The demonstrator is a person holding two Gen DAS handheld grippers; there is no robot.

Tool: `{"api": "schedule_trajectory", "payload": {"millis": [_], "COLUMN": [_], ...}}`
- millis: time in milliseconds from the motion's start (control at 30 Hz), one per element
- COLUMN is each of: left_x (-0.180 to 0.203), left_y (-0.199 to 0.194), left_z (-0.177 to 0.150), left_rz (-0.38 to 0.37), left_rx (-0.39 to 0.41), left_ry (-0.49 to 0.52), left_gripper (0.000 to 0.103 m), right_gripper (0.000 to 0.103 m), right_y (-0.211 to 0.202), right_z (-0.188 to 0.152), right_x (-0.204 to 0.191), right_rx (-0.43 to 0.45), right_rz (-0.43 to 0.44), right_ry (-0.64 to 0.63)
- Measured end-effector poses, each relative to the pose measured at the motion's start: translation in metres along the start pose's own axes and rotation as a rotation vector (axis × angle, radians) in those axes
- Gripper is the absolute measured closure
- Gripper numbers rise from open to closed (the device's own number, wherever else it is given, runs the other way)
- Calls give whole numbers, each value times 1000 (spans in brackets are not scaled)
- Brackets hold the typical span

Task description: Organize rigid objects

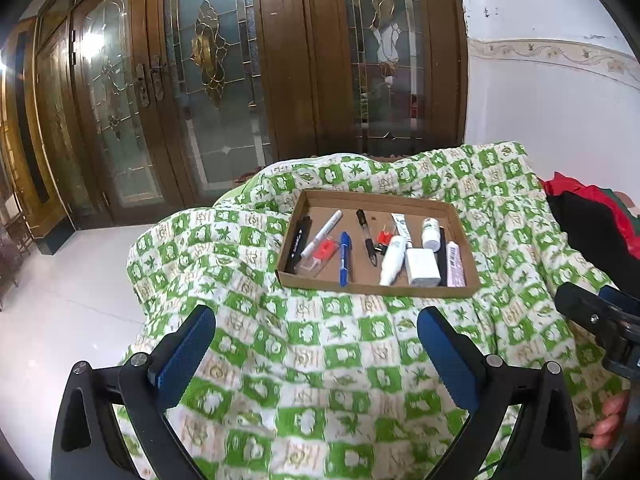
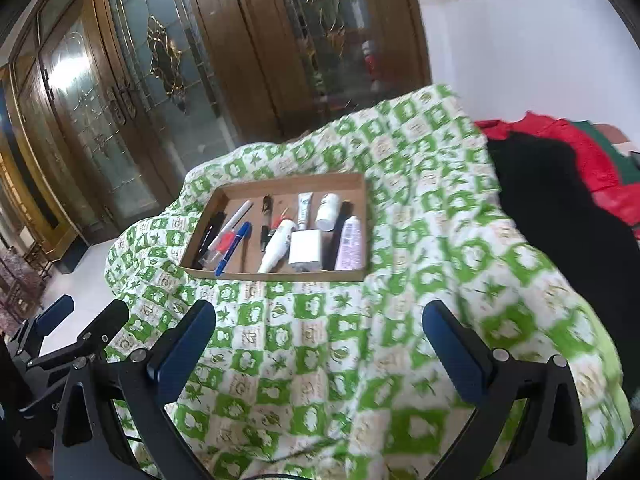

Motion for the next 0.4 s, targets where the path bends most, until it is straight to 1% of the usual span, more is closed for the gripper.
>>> {"api": "schedule_trajectory", "payload": {"millis": [200, 300, 400], "left_x": [8, 12, 11], "left_y": [-20, -28, -26], "left_z": [-8, -10, -11], "left_rz": [-22, -30, -30], "left_rx": [7, 28, 22], "left_ry": [24, 34, 24], "left_gripper": [1, 1, 1], "right_gripper": [0, 0, 0], "right_y": [-29, -37, -36], "right_z": [-17, -24, -31], "right_x": [7, 1, -6], "right_rx": [25, 41, 47], "right_rz": [-12, -22, -34], "right_ry": [25, -1, -44]}}
Point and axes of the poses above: each gripper's, at about its wrist camera, not at the fingertips, and y roughly the way its jaws point, x to its right, z to its top, the point moved 2 cm from there along y, roughly the way its jaws point, and after that the axes turned 10 degrees about y, right-handed, at the moved point
